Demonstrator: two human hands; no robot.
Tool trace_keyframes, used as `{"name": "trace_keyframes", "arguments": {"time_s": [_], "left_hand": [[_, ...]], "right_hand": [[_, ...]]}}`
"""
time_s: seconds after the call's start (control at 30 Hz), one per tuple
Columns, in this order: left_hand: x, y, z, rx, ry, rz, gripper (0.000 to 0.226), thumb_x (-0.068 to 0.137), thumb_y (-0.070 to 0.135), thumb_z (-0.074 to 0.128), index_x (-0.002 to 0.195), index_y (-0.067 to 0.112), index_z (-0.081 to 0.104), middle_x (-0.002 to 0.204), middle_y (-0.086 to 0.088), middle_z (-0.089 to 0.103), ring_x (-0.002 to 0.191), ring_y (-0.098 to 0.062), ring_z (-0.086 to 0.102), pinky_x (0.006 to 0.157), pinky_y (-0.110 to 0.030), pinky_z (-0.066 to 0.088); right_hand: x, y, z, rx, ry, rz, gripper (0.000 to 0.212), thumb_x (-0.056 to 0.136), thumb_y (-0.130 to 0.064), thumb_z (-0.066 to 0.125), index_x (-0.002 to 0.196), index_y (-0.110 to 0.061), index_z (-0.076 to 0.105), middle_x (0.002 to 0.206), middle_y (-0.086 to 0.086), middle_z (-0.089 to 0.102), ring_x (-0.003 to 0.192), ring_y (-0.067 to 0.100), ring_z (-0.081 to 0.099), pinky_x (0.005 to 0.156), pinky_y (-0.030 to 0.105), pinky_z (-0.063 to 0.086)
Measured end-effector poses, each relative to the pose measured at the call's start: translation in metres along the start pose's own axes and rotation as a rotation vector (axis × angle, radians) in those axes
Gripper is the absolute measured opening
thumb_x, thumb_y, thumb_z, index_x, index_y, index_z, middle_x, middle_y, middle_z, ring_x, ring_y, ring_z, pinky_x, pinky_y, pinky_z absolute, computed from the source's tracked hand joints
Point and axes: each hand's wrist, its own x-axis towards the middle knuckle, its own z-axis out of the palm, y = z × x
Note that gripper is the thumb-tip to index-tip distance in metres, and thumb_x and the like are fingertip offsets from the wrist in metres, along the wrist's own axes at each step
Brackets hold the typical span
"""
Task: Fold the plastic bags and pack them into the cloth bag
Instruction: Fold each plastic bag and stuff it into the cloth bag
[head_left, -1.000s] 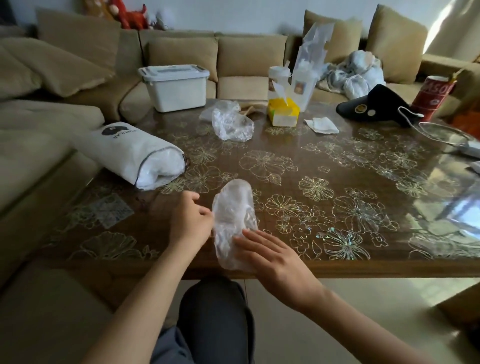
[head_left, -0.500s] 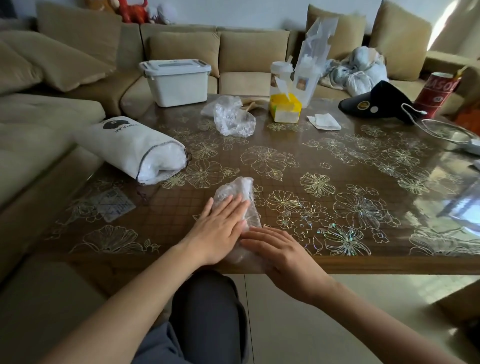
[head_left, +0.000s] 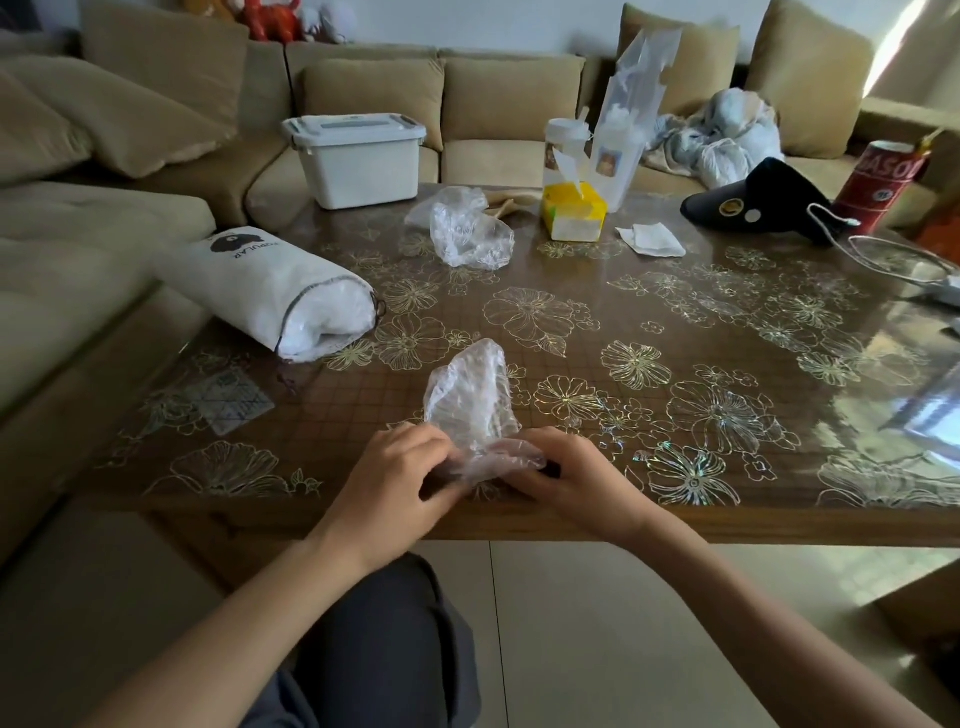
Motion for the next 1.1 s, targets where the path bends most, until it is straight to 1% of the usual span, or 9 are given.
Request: {"name": "trace_keyframes", "arguments": {"time_s": [0.1,0.23,0.37,0.47,0.6,0.7,0.8,0.9,1.1], "left_hand": [[0.002,-0.001,-0.001,-0.068,0.03,-0.052,0.04,0.082,0.046,0.051,0.077,0.013,0.072,0.083,0.01,0.063,0.081,-0.001,0.052,0.075,-0.025,0.045],[0.007,-0.002,-0.002,-0.118,0.027,-0.134,0.045,0.082,0.049,0.051,0.074,0.013,0.075,0.087,0.012,0.063,0.086,-0.001,0.052,0.08,-0.015,0.037],[0.011,-0.004,0.004,-0.129,0.089,-0.355,0.04,0.077,0.041,0.053,0.074,0.008,0.074,0.095,0.009,0.057,0.099,-0.009,0.043,0.083,-0.017,0.03],[0.011,-0.004,0.007,-0.028,0.089,-0.416,0.027,0.084,0.03,0.065,0.07,0.008,0.071,0.1,0.004,0.057,0.104,-0.018,0.042,0.089,-0.03,0.029],[0.009,-0.001,0.008,0.037,0.07,-0.391,0.02,0.082,0.023,0.068,0.066,0.015,0.061,0.099,0.002,0.053,0.1,-0.021,0.041,0.085,-0.03,0.026],[0.01,-0.002,0.009,0.061,0.051,-0.375,0.03,0.075,0.041,0.056,0.071,0.012,0.063,0.096,0.002,0.052,0.092,-0.016,0.036,0.081,-0.031,0.027],[0.011,-0.003,0.008,0.069,0.034,-0.386,0.037,0.073,0.046,0.051,0.073,0.012,0.064,0.095,0.004,0.05,0.092,-0.014,0.033,0.081,-0.031,0.027],[0.012,-0.003,0.006,0.049,0.062,-0.394,0.024,0.08,0.04,0.058,0.068,0.019,0.058,0.096,0.008,0.048,0.096,-0.016,0.038,0.085,-0.029,0.027],[0.013,0.005,-0.002,0.169,0.134,-0.369,0.011,0.083,0.02,0.066,0.08,0.014,0.058,0.099,-0.002,0.055,0.1,-0.023,0.048,0.085,-0.029,0.033]], "right_hand": [[0.0,-0.004,-0.005,0.009,-0.078,0.051,0.026,0.09,-0.02,0.062,0.111,-0.007,0.069,0.114,-0.008,0.062,0.097,0.0,0.058,0.083,0.011,0.045],[0.007,-0.004,-0.005,0.041,-0.031,0.134,0.023,0.089,-0.027,0.063,0.096,-0.007,0.073,0.114,-0.011,0.058,0.083,-0.008,0.057,0.069,0.009,0.045],[0.018,-0.001,0.007,-0.162,0.203,0.248,0.031,0.091,-0.03,0.06,0.068,-0.008,0.06,0.08,-0.005,0.053,0.06,0.003,0.043,0.054,0.013,0.035],[0.022,-0.001,0.016,-0.25,0.328,0.317,0.021,0.092,-0.026,0.058,0.085,-0.006,0.059,0.092,0.003,0.054,0.073,0.015,0.05,0.061,0.019,0.036],[0.023,-0.002,0.028,-0.352,0.363,0.348,0.018,0.091,-0.01,0.051,0.108,-0.005,0.055,0.111,0.009,0.051,0.092,0.026,0.054,0.075,0.031,0.044],[0.02,-0.012,0.028,-0.412,0.534,0.106,0.023,0.085,-0.001,0.047,0.101,-0.001,0.062,0.1,0.013,0.06,0.09,0.029,0.058,0.077,0.024,0.038],[0.011,-0.016,0.029,-0.529,0.235,-0.163,0.034,0.088,-0.019,0.044,0.111,-0.005,0.063,0.115,0.01,0.064,0.109,0.024,0.057,0.097,0.025,0.036],[0.001,-0.003,0.028,-0.582,-0.027,-0.131,0.046,0.09,-0.035,0.042,0.125,-0.009,0.056,0.131,0.009,0.057,0.125,0.022,0.05,0.109,0.034,0.033],[-0.003,0.004,0.018,-0.49,-0.052,-0.067,0.049,0.09,-0.04,0.04,0.125,-0.011,0.058,0.131,0.007,0.058,0.122,0.021,0.054,0.106,0.028,0.032]]}}
